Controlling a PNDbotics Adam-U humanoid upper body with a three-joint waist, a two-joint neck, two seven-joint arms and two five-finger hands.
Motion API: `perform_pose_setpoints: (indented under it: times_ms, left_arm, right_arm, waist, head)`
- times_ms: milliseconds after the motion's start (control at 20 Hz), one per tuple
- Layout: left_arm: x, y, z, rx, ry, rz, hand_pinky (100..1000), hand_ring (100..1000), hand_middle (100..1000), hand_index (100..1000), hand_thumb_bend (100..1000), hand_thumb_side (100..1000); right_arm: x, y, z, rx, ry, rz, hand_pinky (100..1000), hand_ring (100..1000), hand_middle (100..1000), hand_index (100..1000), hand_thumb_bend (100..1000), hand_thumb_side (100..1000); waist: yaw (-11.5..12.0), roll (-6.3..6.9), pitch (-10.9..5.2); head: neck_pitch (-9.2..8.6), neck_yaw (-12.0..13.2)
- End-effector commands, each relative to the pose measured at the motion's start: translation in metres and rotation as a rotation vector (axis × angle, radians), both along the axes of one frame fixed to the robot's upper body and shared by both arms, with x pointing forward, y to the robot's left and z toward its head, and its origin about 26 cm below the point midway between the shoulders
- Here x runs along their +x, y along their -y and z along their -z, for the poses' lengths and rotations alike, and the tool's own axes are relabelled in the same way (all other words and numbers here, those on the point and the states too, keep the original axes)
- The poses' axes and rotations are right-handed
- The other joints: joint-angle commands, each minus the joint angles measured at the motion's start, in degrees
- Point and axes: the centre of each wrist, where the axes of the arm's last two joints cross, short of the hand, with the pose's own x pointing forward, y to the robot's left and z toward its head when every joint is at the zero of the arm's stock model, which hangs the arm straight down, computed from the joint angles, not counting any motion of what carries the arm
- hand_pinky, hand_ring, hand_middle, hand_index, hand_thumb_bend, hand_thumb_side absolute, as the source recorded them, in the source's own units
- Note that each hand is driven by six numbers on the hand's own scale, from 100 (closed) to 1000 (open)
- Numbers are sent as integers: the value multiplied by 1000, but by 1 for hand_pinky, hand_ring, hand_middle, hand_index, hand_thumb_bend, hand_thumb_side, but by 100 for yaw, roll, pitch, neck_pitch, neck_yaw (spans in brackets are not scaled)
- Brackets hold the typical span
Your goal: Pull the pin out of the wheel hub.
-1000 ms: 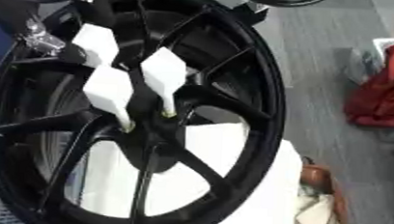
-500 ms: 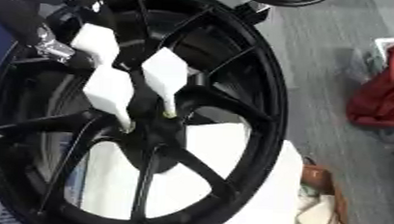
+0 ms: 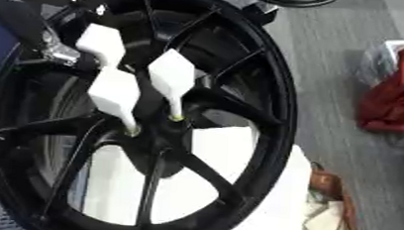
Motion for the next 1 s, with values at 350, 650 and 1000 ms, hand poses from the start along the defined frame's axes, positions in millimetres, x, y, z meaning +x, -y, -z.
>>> perform_pose_setpoints:
  times_ms: [350,650,1000]
  left_arm:
    - [-5,-10,-20,-71,6,-16,700,559,431,564,150,426]
    - [-11,-19,-36,-141,-1,-26,678,527,391,514,173,429]
    - [-22,-43,-61,-264,52,-69,677,524,389,511,142,436]
  right_arm:
    - [-5,7,-8,1,23,21,848,773,674,764,100,475]
    - [-4,8,-7,0,20,27,848,774,674,764,100,481]
    - [-4,11,-6,2,18,36,848,774,675,764,100,485]
  waist:
    - [-8,-25,-179]
    - [-1,-30,-197]
    - [67,-38,-219]
  head:
    - [-64,-8]
    - [-55,-21]
    - [4,-59]
